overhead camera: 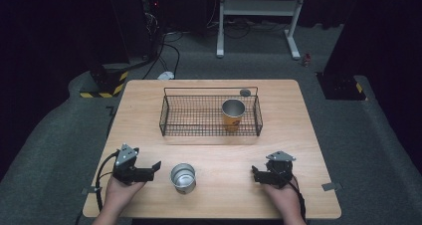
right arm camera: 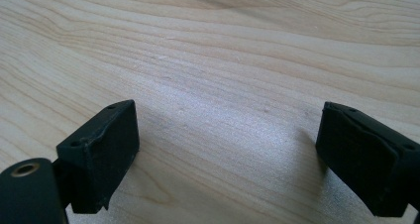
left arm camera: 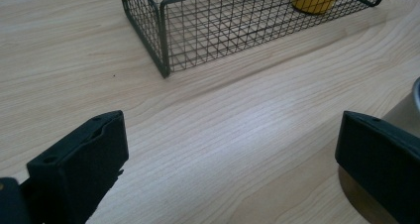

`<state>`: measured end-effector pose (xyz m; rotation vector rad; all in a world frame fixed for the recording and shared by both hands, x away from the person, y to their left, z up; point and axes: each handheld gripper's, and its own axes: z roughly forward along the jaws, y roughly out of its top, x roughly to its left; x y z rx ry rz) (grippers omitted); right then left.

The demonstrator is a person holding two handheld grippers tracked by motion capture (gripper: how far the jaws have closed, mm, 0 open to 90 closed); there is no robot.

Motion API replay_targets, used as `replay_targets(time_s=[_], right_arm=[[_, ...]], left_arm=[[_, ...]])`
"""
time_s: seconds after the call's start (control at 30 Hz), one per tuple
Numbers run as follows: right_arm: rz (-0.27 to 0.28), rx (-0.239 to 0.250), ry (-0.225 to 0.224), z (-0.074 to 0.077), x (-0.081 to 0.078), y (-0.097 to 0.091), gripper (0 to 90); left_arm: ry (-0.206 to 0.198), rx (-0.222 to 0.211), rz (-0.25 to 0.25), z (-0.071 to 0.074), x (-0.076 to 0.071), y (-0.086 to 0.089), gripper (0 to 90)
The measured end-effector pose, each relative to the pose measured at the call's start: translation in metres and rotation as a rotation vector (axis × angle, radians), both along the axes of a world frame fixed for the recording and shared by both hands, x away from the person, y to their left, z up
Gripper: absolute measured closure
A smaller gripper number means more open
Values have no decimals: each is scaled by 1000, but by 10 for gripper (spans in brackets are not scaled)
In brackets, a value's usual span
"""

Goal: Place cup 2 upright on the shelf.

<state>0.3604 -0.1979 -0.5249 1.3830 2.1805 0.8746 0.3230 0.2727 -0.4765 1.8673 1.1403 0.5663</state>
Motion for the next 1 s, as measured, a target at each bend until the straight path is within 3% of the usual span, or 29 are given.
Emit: replay_targets(time_s=[0.33, 0.57, 1.0], right_arm=[[0, 1, -1, 0, 0, 0, 93], [1, 1, -1, 0, 0, 0, 93], [1, 1, -1, 0, 0, 0, 92]], left_arm=[[-17, -33, -49, 9, -5, -7, 5], [-57, -44, -82, 21, -13, -15, 5], [-77, -78, -160, 27, -22, -43, 5]])
